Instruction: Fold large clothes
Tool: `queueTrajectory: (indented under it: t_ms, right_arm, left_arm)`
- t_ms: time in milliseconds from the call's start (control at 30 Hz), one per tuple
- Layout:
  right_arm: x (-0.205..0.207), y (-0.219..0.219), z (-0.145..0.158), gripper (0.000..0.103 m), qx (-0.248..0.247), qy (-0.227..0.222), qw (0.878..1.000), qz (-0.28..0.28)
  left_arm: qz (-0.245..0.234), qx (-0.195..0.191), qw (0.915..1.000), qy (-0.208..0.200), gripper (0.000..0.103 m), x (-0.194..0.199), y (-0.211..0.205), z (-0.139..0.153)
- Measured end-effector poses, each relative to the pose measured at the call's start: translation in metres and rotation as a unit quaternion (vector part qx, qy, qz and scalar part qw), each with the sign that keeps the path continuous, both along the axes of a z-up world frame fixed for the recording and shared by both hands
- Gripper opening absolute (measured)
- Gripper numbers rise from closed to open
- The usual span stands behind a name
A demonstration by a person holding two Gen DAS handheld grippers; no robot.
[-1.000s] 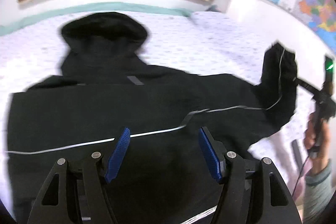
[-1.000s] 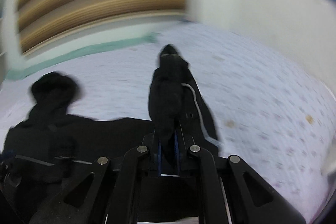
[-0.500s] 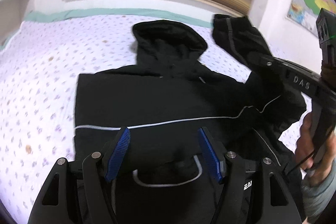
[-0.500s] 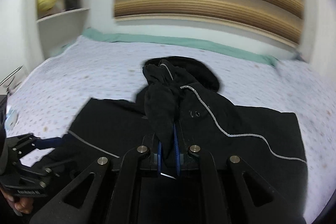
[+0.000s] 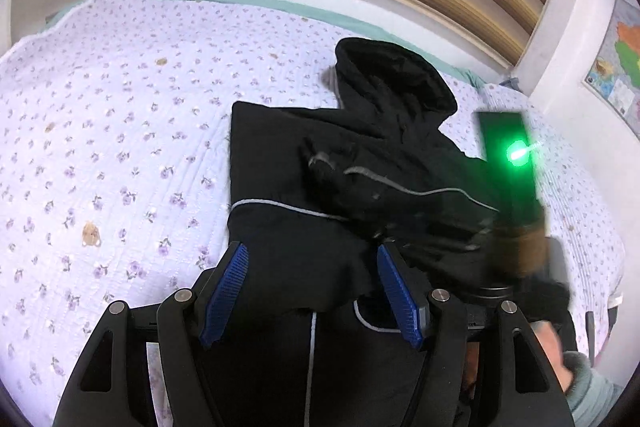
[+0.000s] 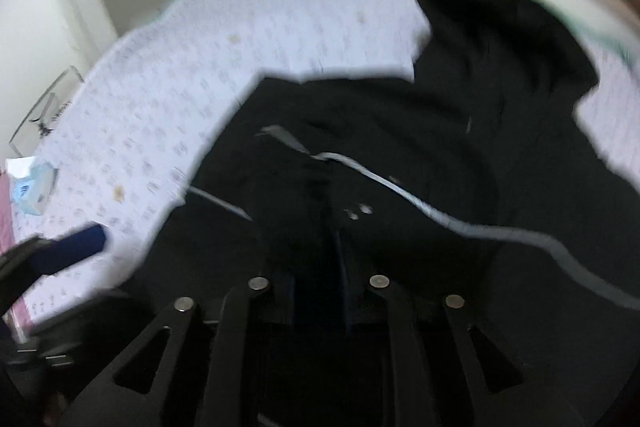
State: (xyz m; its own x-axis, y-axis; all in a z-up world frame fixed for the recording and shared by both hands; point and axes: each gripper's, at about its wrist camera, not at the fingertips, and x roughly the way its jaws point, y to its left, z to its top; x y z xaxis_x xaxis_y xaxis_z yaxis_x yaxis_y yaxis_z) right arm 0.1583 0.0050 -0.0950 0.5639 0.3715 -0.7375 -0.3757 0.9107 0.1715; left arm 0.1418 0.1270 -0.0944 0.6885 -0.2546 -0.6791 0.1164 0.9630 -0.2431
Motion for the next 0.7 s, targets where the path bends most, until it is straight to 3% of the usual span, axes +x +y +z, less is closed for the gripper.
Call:
queueTrajectory:
  t_ms: [100, 167, 233, 300, 367, 500, 633, 667, 700]
  right_arm:
    - [-0.002, -0.013, 0.002, 0.029, 0.033, 0.010, 0.999, 0.014]
    - [-0.015, -0.029, 0.018, 0.059, 0.049, 0.007, 0.998, 0.030]
    - [-0.033, -0.051, 0.034, 0.075, 0.065, -0.015, 0.997, 0.037]
    - [-0.051, -0.077, 0.045, 0.075, 0.074, -0.043, 0.996, 0.030]
    - [-0.068, -0.115, 0.058, 0.075, 0.060, -0.077, 0.995, -0.004]
    - [-0.085, -0.194, 0.062, 0.075, 0.023, -0.109, 0.988, -0.109]
    - [-0.084, -0.256, 0.052, 0.075, 0.033, -0.082, 0.980, -0.178]
    - [-0.083, -0.264, 0.047, 0.075, 0.038, -0.074, 0.979, -0.188]
    - [-0.081, -0.273, 0.042, 0.076, 0.042, -0.064, 0.977, -0.199]
  left_arm:
    - [-0.009, -0.001, 1.0000, 0.003, 0.069, 0.004, 0.001, 0.001]
    - [-0.021, -0.023, 0.9995, 0.006, 0.069, 0.006, 0.002, 0.005]
    - [-0.040, -0.068, 0.9969, 0.006, 0.069, 0.012, 0.006, 0.011]
    - [-0.054, -0.120, 0.9912, 0.014, 0.069, 0.025, 0.010, 0.014]
    - [-0.048, -0.145, 0.9879, 0.024, 0.069, 0.040, 0.012, 0.014]
    - [-0.025, -0.124, 0.9906, 0.051, 0.069, 0.068, 0.004, 0.002]
    - [-0.019, -0.070, 0.9932, 0.091, 0.068, 0.100, -0.018, -0.024]
    - [-0.020, -0.060, 0.9932, 0.098, 0.063, 0.108, -0.025, -0.032]
    - [-0.022, -0.052, 0.9936, 0.098, 0.032, 0.113, -0.031, -0.036]
